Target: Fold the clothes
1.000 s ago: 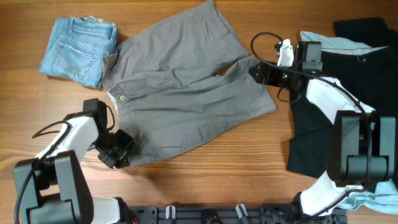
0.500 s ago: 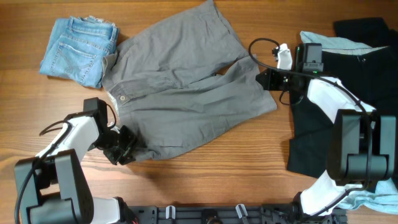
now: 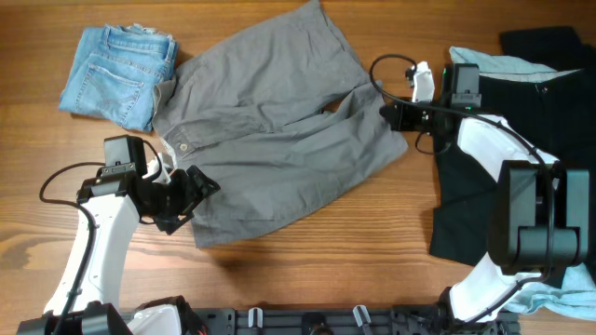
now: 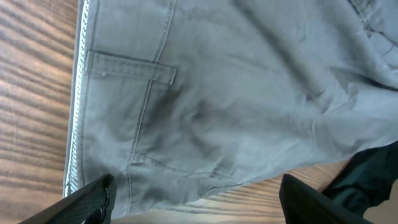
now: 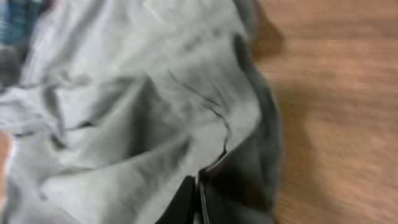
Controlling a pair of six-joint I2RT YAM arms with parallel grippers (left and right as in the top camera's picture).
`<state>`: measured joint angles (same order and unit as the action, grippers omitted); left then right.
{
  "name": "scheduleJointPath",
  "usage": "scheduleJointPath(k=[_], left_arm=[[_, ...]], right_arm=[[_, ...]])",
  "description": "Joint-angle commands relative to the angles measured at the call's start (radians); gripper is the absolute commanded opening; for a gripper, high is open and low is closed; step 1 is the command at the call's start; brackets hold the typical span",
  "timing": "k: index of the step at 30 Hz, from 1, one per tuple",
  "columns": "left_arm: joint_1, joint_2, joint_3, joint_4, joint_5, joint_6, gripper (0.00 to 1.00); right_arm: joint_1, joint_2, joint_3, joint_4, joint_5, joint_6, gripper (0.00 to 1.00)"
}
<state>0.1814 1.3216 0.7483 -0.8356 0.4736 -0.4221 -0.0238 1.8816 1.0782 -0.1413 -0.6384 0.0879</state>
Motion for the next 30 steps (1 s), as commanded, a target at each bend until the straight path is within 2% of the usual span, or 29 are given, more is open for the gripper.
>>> scheduleJointPath(k=[1, 4, 9, 10, 13, 17, 18, 19, 20, 22, 25, 27, 28, 29, 30], left_arm=[[-0.006, -0.011, 0.012, 0.018, 0.016, 0.023, 0.81], [-0.006, -0.011, 0.012, 0.025, 0.016, 0.023, 0.81], [-0.006, -0.011, 0.012, 0.034, 0.016, 0.023, 0.81], [-0.006, -0.011, 0.012, 0.034, 0.016, 0.023, 0.81], [-0.006, -0.011, 0.012, 0.033, 0.016, 0.023, 0.81], [-0.006, -0.011, 0.012, 0.032, 0.016, 0.023, 0.81], [-0.006, -0.011, 0.012, 0.032, 0.016, 0.023, 0.83], [-0.005, -0.011, 0.012, 0.033, 0.016, 0.027, 0.86], [-0.005, -0.011, 0.012, 0.038, 0.015, 0.027, 0.91], [-0.005, -0.011, 0.012, 0.039, 0.016, 0.027, 0.90], [-0.006, -0.011, 0.012, -0.016, 0.016, 0.027, 0.84], [-0.005, -0.011, 0.012, -0.050, 0.016, 0.026, 0.74], [-0.006, -0.011, 0.011, -0.077, 0.015, 0.027, 0.58], [-0.006, -0.011, 0.011, -0.098, 0.011, 0.026, 0.53], [-0.006, -0.011, 0.011, -0.117, -0.002, 0.027, 0.52]], right_arm=[[0.004, 0.013, 0.008, 0.140, -0.024, 0.194, 0.04], [0.004, 0.020, 0.008, 0.154, 0.078, 0.245, 0.06], [0.042, 0.140, 0.008, 0.160, 0.072, 0.259, 0.08], [0.059, 0.158, 0.008, 0.163, 0.074, 0.252, 0.11], [0.056, 0.132, 0.008, 0.161, 0.077, 0.220, 0.47], [-0.018, 0.010, 0.008, 0.093, 0.042, 0.133, 0.63], [-0.051, -0.061, 0.008, 0.036, 0.023, 0.076, 0.71], [-0.080, -0.119, 0.008, -0.027, 0.024, 0.044, 0.74], [-0.108, -0.167, 0.008, -0.098, 0.024, 0.011, 0.76], [-0.131, -0.200, 0.008, -0.209, 0.033, -0.037, 0.76], [-0.134, -0.163, 0.008, -0.447, 0.149, -0.032, 0.53], [-0.133, -0.117, 0.008, -0.505, 0.149, -0.033, 0.51], [-0.132, -0.080, 0.008, -0.515, 0.148, -0.006, 0.54], [-0.131, -0.055, 0.008, -0.510, 0.142, 0.018, 0.57], [-0.130, -0.027, 0.008, -0.504, 0.119, 0.019, 0.57]])
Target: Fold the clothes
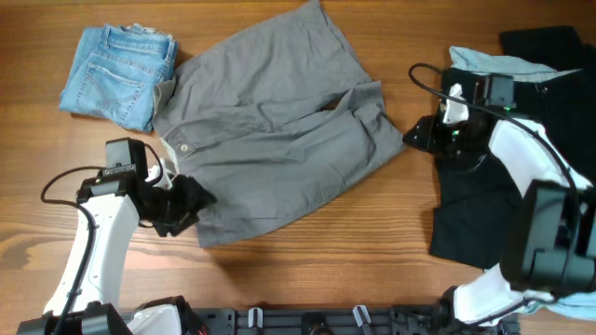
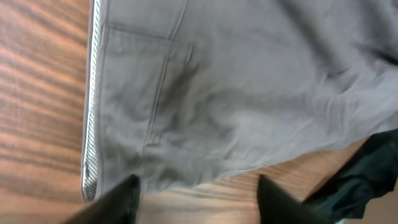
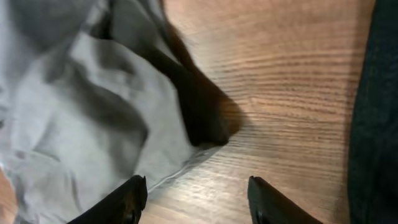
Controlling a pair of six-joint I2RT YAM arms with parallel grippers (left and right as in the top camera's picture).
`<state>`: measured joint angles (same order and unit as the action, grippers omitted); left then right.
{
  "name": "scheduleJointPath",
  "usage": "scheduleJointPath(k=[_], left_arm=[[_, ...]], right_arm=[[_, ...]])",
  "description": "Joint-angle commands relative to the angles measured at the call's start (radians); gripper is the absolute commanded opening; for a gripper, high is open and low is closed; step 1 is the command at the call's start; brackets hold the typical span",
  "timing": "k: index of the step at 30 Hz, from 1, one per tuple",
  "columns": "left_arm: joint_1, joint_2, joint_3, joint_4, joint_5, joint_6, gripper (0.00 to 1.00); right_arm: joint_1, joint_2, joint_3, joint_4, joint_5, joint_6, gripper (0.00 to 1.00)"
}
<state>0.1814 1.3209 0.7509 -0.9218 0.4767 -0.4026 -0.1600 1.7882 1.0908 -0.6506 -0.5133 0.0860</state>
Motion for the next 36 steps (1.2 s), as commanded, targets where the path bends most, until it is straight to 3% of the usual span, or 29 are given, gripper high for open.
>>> scheduleJointPath(k=[1, 3, 7, 14, 16, 17, 18, 19, 23, 25, 27, 28, 33, 34, 36], left_arm=[[-0.006, -0.010, 0.008, -0.050, -0.019, 0.007, 0.54], [-0.006, -0.010, 0.008, -0.075, -0.032, 0.007, 0.63], [-0.006, -0.010, 0.006, -0.085, -0.033, 0.007, 0.64], [-0.006, -0.010, 0.005, -0.097, -0.086, 0.006, 0.66], [-0.006, -0.010, 0.000, -0.090, -0.110, 0.006, 0.67], [-0.006, -0.008, -0.006, -0.080, -0.140, 0.006, 0.68], [-0.006, -0.008, -0.014, -0.073, -0.143, 0.003, 0.69], [-0.006, -0.008, -0.018, -0.068, -0.144, 0.003, 0.70], [-0.006, -0.007, -0.020, -0.055, -0.145, 0.003, 0.72], [-0.006, -0.007, -0.020, -0.051, -0.145, 0.003, 0.72], [-0.006, -0.007, -0.020, -0.055, -0.145, 0.003, 0.72], [-0.006, -0.007, -0.020, -0.058, -0.145, 0.003, 0.72], [-0.019, -0.005, -0.021, -0.094, -0.133, 0.003, 0.73], [-0.038, -0.005, -0.036, -0.089, -0.134, -0.014, 0.72], [-0.069, -0.002, -0.096, -0.042, -0.127, -0.126, 0.80]], right_arm=[[0.006, 0.089, -0.005, 0.010, -0.020, 0.022, 0.57], [0.006, 0.121, -0.005, 0.007, -0.050, 0.020, 0.57], [0.022, 0.153, -0.005, 0.068, -0.095, 0.022, 0.51], [0.043, 0.153, -0.005, 0.154, -0.098, 0.057, 0.04], [0.043, 0.153, -0.004, 0.172, -0.090, 0.074, 0.04], [0.043, 0.153, -0.004, 0.170, -0.091, 0.075, 0.06], [0.043, 0.153, -0.004, 0.153, -0.091, 0.082, 0.40], [0.043, 0.153, -0.004, 0.127, -0.090, 0.090, 0.60], [0.081, 0.153, -0.013, 0.154, -0.085, 0.210, 0.71], [0.110, 0.153, -0.019, 0.179, -0.035, 0.268, 0.55], [0.137, 0.153, -0.019, 0.179, 0.061, 0.318, 0.11], [0.136, 0.153, -0.019, 0.178, 0.061, 0.317, 0.04], [0.106, 0.145, -0.016, 0.166, 0.061, 0.336, 0.04], [0.103, 0.143, -0.016, 0.166, 0.061, 0.335, 0.04], [0.103, 0.142, -0.016, 0.166, 0.061, 0.333, 0.04]])
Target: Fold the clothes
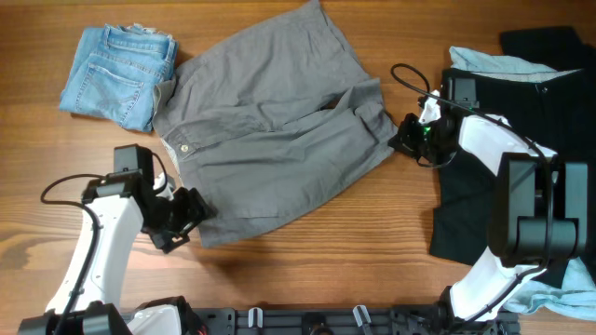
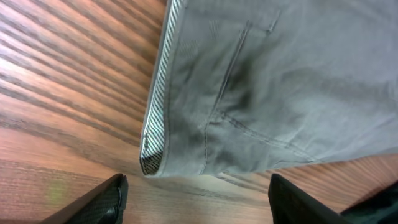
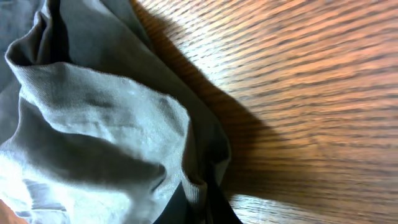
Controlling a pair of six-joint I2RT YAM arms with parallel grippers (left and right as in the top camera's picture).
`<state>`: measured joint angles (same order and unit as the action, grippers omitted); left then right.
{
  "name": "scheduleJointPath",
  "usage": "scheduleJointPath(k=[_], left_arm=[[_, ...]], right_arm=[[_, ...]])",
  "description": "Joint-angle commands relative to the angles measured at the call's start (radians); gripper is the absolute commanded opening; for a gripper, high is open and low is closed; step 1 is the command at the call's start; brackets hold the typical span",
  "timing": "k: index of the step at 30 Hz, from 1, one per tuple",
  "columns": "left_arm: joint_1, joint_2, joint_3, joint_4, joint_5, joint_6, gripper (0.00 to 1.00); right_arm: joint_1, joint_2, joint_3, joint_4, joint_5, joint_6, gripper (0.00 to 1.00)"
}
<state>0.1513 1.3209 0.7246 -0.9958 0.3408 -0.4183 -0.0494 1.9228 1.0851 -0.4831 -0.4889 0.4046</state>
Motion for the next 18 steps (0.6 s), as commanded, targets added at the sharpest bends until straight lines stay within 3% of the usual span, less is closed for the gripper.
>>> scheduleJointPath(k=[1, 2, 3, 8, 13, 16, 17, 18], left_arm=[[-0.045, -0.002, -0.096, 0.044, 0.010, -0.149, 0.80], [-0.050, -0.002, -0.123, 0.056, 0.019, -0.185, 0.79], [-0.049, -0.002, -0.175, 0.065, 0.044, -0.230, 0.69], [-0.048, -0.002, -0.282, 0.211, -0.004, -0.326, 0.54], [-0.048, -0.003, -0.283, 0.313, 0.001, -0.402, 0.63], [-0.034, -0.003, -0.283, 0.282, -0.030, -0.402, 0.64], [0.006, -0.003, -0.283, 0.257, -0.048, -0.402, 0.60], [0.032, -0.003, -0.283, 0.244, -0.048, -0.402, 0.49]], right_arm=[[-0.008, 0.008, -0.010, -0.002, 0.036, 0.014, 0.04], [-0.008, 0.008, -0.010, -0.002, 0.036, 0.015, 0.04], [-0.008, 0.008, -0.010, -0.001, 0.036, 0.015, 0.04], [-0.008, 0.008, -0.010, -0.004, 0.036, 0.016, 0.04], [-0.008, 0.007, -0.010, -0.005, 0.036, 0.014, 0.04], [-0.008, 0.007, -0.010, -0.007, 0.036, 0.014, 0.04], [-0.008, 0.007, -0.010, -0.008, 0.036, 0.014, 0.05], [-0.008, 0.007, -0.010, -0.008, 0.036, 0.014, 0.04]])
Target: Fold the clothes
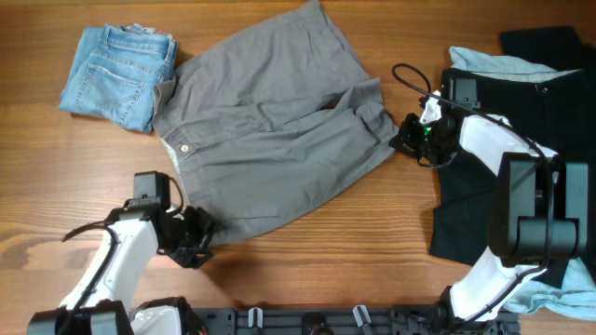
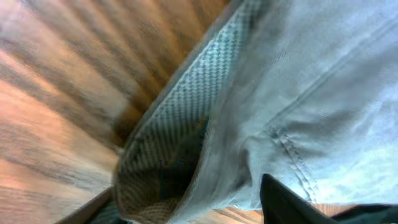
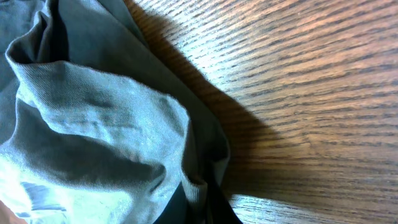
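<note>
Grey shorts [image 1: 270,130] lie spread across the middle of the wooden table. My left gripper [image 1: 193,244] is at their near left waistband corner. In the left wrist view it [image 2: 193,211] is open, and the striped inside of the waistband corner [image 2: 168,168] lies between its fingers. My right gripper [image 1: 402,140] is at the right leg's hem. In the right wrist view it [image 3: 199,208] is shut on the bunched hem [image 3: 124,124].
Folded blue jeans [image 1: 116,74] lie at the far left. A black garment [image 1: 503,177] covers the right side under my right arm, with light blue cloth [image 1: 494,63] behind it and more [image 1: 568,293] at the near right corner.
My left gripper has moved nearer the table's front edge and in onto the shorts' waistband corner, which now lies between its open fingers. The right gripper still grips the hem in the same place.
At first my right gripper was shut on the right leg's hem and the left hung open over the waistband. Then the right was open, off the hem to its right. Later it was shut on the hem again, and the left has come down around the waistband corner.
</note>
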Controlling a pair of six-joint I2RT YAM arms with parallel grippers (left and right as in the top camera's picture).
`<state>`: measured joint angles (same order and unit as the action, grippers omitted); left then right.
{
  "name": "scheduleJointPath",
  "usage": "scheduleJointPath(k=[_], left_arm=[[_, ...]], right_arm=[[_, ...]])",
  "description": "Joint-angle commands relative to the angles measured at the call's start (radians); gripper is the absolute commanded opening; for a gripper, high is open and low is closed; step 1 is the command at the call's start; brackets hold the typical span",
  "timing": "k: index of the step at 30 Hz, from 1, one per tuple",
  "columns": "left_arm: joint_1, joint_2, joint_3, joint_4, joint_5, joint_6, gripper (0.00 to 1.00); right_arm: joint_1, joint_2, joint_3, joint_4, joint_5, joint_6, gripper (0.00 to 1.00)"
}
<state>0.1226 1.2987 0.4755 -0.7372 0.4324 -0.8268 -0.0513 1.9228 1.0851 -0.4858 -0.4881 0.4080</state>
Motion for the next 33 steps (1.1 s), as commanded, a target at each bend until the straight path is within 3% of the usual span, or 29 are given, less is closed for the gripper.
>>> scheduleJointPath(k=[1, 3, 6, 8, 10, 12, 15, 17, 21, 30, 33], left_arm=[[0.078, 0.019, -0.034, -0.029, -0.142, 0.006, 0.42], [0.091, 0.019, -0.034, -0.043, -0.173, -0.007, 0.22], [0.091, 0.019, -0.034, -0.004, -0.179, -0.019, 0.07], [0.091, 0.018, -0.016, -0.010, -0.129, 0.009, 0.04], [0.091, 0.008, 0.091, -0.118, -0.119, 0.103, 0.04], [0.091, -0.011, 0.386, -0.367, -0.140, 0.259, 0.04], [0.091, -0.018, 0.835, -0.615, -0.203, 0.407, 0.04], [0.091, -0.018, 1.159, -0.726, -0.293, 0.436, 0.04], [0.091, -0.018, 1.604, -0.875, -0.467, 0.455, 0.04], [0.091, -0.003, 1.631, -0.938, -0.468, 0.480, 0.04], [0.091, 0.018, 1.631, -0.789, -0.467, 0.484, 0.04]], right_arm=[[-0.006, 0.007, -0.010, -0.005, 0.035, 0.011, 0.04], [-0.006, 0.002, -0.009, -0.003, 0.036, 0.005, 0.04], [-0.006, -0.066, -0.009, -0.002, 0.063, -0.051, 0.04], [-0.006, -0.175, -0.009, -0.027, 0.101, -0.067, 0.04], [-0.010, -0.296, 0.000, -0.095, 0.108, -0.064, 0.04], [-0.032, -0.458, 0.053, -0.217, 0.108, -0.038, 0.04], [-0.061, -0.616, 0.233, -0.403, 0.108, -0.042, 0.04], [-0.061, -0.686, 0.415, -0.528, 0.114, -0.043, 0.04], [-0.061, -0.706, 0.689, -0.724, 0.197, -0.042, 0.04], [-0.061, -0.641, 0.703, -0.740, 0.219, -0.121, 0.04], [-0.061, -0.588, 0.703, -0.561, 0.200, -0.116, 0.04]])
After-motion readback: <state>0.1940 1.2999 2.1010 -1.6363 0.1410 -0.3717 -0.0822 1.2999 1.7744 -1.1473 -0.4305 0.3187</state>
